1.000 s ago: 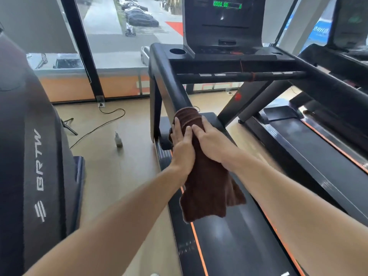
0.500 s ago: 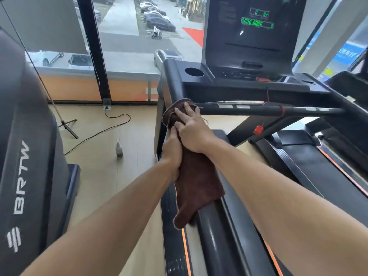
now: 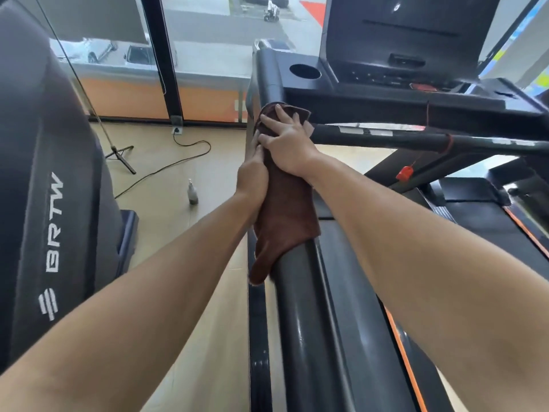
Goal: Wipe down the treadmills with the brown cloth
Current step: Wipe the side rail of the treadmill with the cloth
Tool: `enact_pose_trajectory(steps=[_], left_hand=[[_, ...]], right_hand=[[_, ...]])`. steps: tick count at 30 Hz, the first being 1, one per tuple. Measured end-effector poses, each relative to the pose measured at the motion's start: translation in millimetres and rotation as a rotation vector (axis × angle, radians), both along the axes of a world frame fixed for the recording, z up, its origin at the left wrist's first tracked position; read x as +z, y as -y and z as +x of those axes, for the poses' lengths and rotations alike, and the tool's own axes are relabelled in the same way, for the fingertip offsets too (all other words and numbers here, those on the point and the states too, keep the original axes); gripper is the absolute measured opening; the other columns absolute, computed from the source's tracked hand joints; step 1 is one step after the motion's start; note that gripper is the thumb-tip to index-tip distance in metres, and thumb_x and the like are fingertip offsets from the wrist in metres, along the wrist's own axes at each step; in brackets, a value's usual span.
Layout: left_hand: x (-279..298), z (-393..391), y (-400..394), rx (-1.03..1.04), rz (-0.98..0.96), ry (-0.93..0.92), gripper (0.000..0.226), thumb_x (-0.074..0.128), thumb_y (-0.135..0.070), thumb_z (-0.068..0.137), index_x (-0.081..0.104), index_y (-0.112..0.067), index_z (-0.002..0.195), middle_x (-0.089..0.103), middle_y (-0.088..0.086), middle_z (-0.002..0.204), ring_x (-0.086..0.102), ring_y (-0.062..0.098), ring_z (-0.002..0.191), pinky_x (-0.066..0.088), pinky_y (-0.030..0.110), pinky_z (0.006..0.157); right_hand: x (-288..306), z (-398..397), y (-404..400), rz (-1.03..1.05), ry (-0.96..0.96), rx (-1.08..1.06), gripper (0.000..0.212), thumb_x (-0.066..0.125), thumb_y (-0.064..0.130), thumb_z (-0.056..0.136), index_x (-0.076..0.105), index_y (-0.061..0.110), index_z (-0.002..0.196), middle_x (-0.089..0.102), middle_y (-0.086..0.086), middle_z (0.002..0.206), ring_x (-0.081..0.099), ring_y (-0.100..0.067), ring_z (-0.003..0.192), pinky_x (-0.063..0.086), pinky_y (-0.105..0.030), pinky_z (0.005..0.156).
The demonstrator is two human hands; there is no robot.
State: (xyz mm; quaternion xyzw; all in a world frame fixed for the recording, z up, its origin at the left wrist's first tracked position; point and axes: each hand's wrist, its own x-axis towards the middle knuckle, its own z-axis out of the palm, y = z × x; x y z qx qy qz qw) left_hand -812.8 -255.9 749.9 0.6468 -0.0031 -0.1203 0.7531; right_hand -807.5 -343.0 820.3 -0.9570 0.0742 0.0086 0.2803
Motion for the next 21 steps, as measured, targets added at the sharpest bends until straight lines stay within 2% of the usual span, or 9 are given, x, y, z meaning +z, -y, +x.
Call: enact_pose_trajectory(steps=[1, 4, 7, 9, 11, 13, 14, 17, 21], left_hand=[[1.5, -1.1, -1.2, -0.021, 0.017, 0.003, 0.043, 0.036, -0.035, 0.11, 0.047, -0.03, 0.151, 0.055, 0.0, 0.148, 0.055, 0.01, 0.126, 0.035, -0.003, 0.095], [6.5, -5.7, -1.8, 0.004, -0.014, -0.07, 0.056, 0.054, -0.054, 0.098, 0.057, -0.024, 0.145, 0.06, 0.006, 0.144, 0.062, 0.019, 0.124, 0.052, 0.032, 0.104], [14.7, -20.3, -3.5, 0.098, 0.1, -0.088, 0.047, 0.052, -0.046, 0.104, 0.065, -0.011, 0.133, 0.071, 0.006, 0.122, 0.071, 0.007, 0.087, 0.056, 0.015, 0.065], [24.8, -40.7, -1.9, 0.134, 0.18, -0.106, 0.041, 0.049, -0.047, 0.105, 0.068, -0.017, 0.125, 0.074, 0.003, 0.11, 0.066, -0.004, 0.067, 0.051, 0.011, 0.059], [43.6, -74.2, -4.6, 0.118, 0.234, -0.104, 0.043, 0.045, -0.049, 0.106, 0.061, -0.026, 0.137, 0.068, 0.0, 0.129, 0.067, -0.006, 0.094, 0.053, 0.01, 0.083], [50.0, -105.1, -9.9, 0.06, 0.235, -0.113, 0.052, 0.042, -0.05, 0.105, 0.041, -0.033, 0.155, 0.045, -0.006, 0.157, 0.047, 0.003, 0.137, 0.034, 0.026, 0.119], [50.5, -120.7, -14.4, 0.028, 0.25, -0.117, 0.053, 0.039, -0.047, 0.106, 0.033, -0.036, 0.158, 0.036, -0.009, 0.162, 0.036, 0.004, 0.146, 0.024, 0.032, 0.125], [52.5, -175.7, -24.2, 0.02, 0.304, -0.119, 0.049, 0.029, -0.033, 0.112, 0.022, -0.031, 0.161, 0.024, -0.012, 0.166, 0.023, 0.001, 0.151, 0.014, 0.033, 0.128], [62.2, -250.9, -30.4, 0.064, 0.424, -0.156, 0.048, 0.025, -0.024, 0.113, 0.021, -0.023, 0.161, 0.022, -0.011, 0.166, 0.022, -0.008, 0.144, 0.016, -0.002, 0.109]], right_hand=[[-1.9, 1.9, 1.4, 0.007, 0.003, 0.01, 0.052, 0.047, 0.027, 0.107, 0.039, 0.026, 0.158, 0.006, -0.001, 0.173, -0.007, -0.032, 0.157, -0.004, -0.033, 0.122], [-5.0, 5.5, 5.2, -0.062, 0.017, 0.051, 0.051, 0.044, 0.029, 0.109, 0.036, 0.026, 0.159, 0.005, -0.003, 0.173, -0.006, -0.036, 0.157, -0.005, -0.038, 0.122], [-12.4, -2.8, 10.1, -0.127, 0.095, 0.12, 0.049, 0.04, 0.03, 0.11, 0.037, 0.021, 0.158, 0.008, -0.006, 0.172, -0.002, -0.035, 0.157, -0.005, -0.042, 0.123], [-18.1, -19.7, 11.1, -0.048, 0.139, 0.176, 0.05, 0.038, 0.026, 0.11, 0.036, 0.015, 0.158, 0.012, -0.008, 0.172, 0.0, -0.03, 0.158, -0.005, -0.041, 0.126], [-27.3, -46.5, 8.9, 0.139, 0.137, 0.17, 0.051, 0.038, 0.027, 0.11, 0.036, 0.017, 0.159, 0.008, -0.004, 0.172, -0.006, -0.028, 0.158, -0.007, -0.042, 0.126], [-30.9, -84.0, 4.1, 0.445, 0.073, 0.089, 0.051, 0.041, 0.027, 0.109, 0.034, 0.022, 0.16, 0.003, -0.001, 0.173, -0.01, -0.029, 0.158, -0.007, -0.041, 0.126], [-30.6, -105.0, 2.2, 0.524, 0.061, 0.068, 0.053, 0.043, 0.025, 0.109, 0.032, 0.024, 0.161, 0.001, -0.001, 0.173, -0.009, -0.029, 0.157, -0.007, -0.04, 0.126], [-28.7, -162.4, -8.5, 0.532, 0.004, 0.077, 0.057, 0.042, 0.025, 0.11, 0.022, 0.028, 0.163, -0.007, 0.0, 0.172, -0.011, -0.026, 0.158, -0.007, -0.039, 0.127], [-27.1, -236.6, -20.4, 0.553, -0.078, 0.127, 0.058, 0.039, 0.028, 0.111, 0.014, 0.032, 0.164, -0.02, 0.01, 0.169, -0.027, -0.011, 0.153, -0.006, -0.042, 0.128]])
